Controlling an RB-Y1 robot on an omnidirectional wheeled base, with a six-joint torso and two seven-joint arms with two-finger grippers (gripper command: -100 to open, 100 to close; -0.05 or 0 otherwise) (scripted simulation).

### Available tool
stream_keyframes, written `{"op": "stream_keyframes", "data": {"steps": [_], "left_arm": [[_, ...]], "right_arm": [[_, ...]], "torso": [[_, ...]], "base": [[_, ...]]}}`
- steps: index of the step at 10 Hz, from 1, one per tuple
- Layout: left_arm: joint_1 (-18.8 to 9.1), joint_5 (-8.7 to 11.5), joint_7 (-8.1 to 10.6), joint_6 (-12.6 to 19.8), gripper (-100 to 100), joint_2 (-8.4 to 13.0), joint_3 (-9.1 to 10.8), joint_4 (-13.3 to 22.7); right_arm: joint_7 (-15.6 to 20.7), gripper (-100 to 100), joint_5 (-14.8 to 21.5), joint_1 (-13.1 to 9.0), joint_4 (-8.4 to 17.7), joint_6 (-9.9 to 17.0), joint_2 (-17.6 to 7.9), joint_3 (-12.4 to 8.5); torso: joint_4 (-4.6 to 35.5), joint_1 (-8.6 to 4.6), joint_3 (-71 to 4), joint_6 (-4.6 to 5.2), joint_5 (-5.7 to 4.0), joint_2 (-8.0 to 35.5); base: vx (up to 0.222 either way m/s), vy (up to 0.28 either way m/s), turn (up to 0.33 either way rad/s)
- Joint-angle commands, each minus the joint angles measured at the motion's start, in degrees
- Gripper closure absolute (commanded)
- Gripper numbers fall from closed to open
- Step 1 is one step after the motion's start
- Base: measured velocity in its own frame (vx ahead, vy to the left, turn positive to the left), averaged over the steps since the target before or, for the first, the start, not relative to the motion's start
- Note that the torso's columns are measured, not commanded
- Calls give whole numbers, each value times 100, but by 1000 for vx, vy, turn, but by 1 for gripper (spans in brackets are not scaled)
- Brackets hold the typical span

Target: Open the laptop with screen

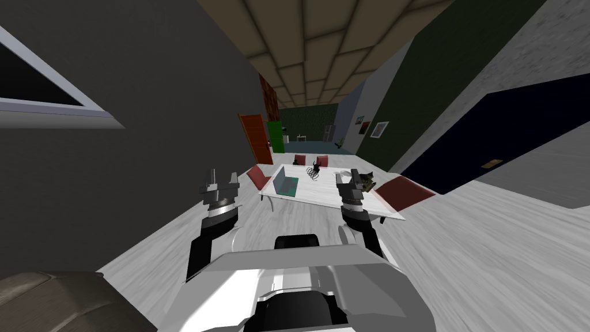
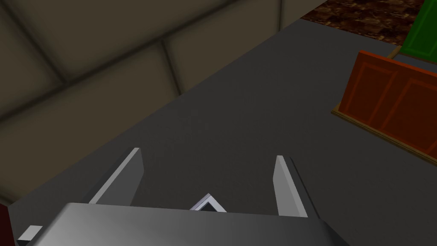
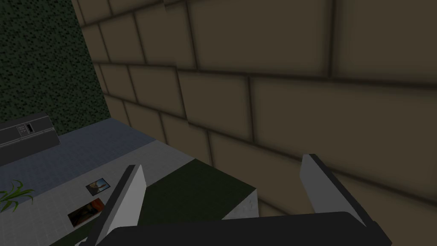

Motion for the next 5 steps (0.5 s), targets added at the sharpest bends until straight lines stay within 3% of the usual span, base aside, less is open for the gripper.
{"op": "stream_keyframes", "data": {"steps": [1,5], "left_arm": [[0,0,0,0,0,0,0,0],[0,0,0,0,0,0,0,-1]], "right_arm": [[0,0,0,0,0,0,0,0],[0,0,0,0,-1,0,0,0]], "torso": [[235,0,-467,0,0,232],[1846,0,-3692,0,0,1845]], "base": [[0,0,0],[0,0,0]]}}
